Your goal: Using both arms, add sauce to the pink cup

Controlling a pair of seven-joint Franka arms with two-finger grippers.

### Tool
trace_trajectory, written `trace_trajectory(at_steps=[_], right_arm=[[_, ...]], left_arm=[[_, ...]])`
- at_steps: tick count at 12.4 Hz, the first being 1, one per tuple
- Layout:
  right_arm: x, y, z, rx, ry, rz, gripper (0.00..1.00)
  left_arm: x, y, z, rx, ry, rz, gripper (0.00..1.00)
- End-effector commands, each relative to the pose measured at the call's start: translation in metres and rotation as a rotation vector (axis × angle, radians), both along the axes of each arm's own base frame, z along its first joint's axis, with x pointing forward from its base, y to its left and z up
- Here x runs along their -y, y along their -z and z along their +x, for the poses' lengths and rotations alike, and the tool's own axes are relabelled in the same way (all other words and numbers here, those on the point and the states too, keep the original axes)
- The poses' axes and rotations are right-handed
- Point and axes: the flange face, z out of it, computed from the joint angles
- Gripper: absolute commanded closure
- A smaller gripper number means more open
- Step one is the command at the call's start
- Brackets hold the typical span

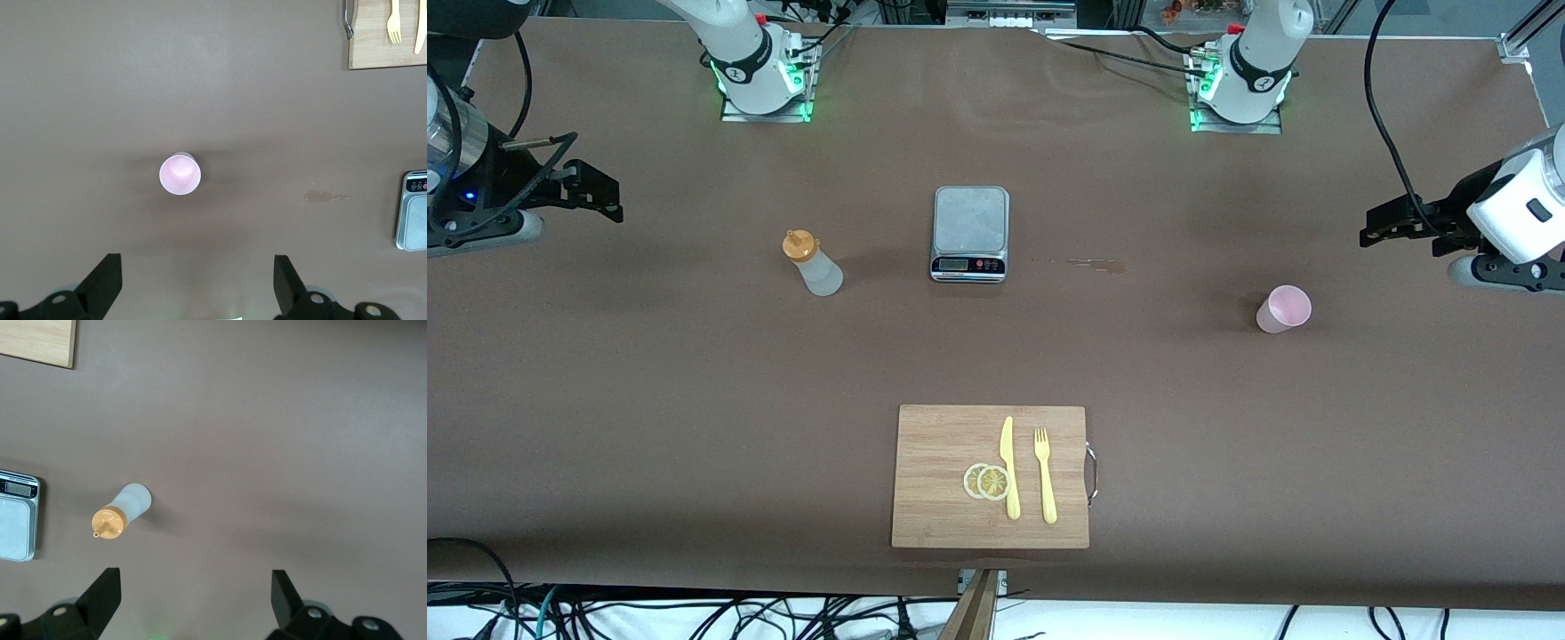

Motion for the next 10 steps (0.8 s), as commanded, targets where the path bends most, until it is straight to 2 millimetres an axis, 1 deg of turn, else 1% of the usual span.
trace_trajectory(at_steps=[1,10], right_arm=[[0.0012,-0.0047,0.0007,0.001,0.01,-0.011,0.0],[-0.0006,-0.0058,0.0011,0.008,0.005,-0.01,0.0]], left_arm=[[-0.0006,-0.0059,0.0045,0.002,-0.005,0.019,0.0],[0.0036,-0.0054,0.0036,-0.004,0.003,0.022,0.0]])
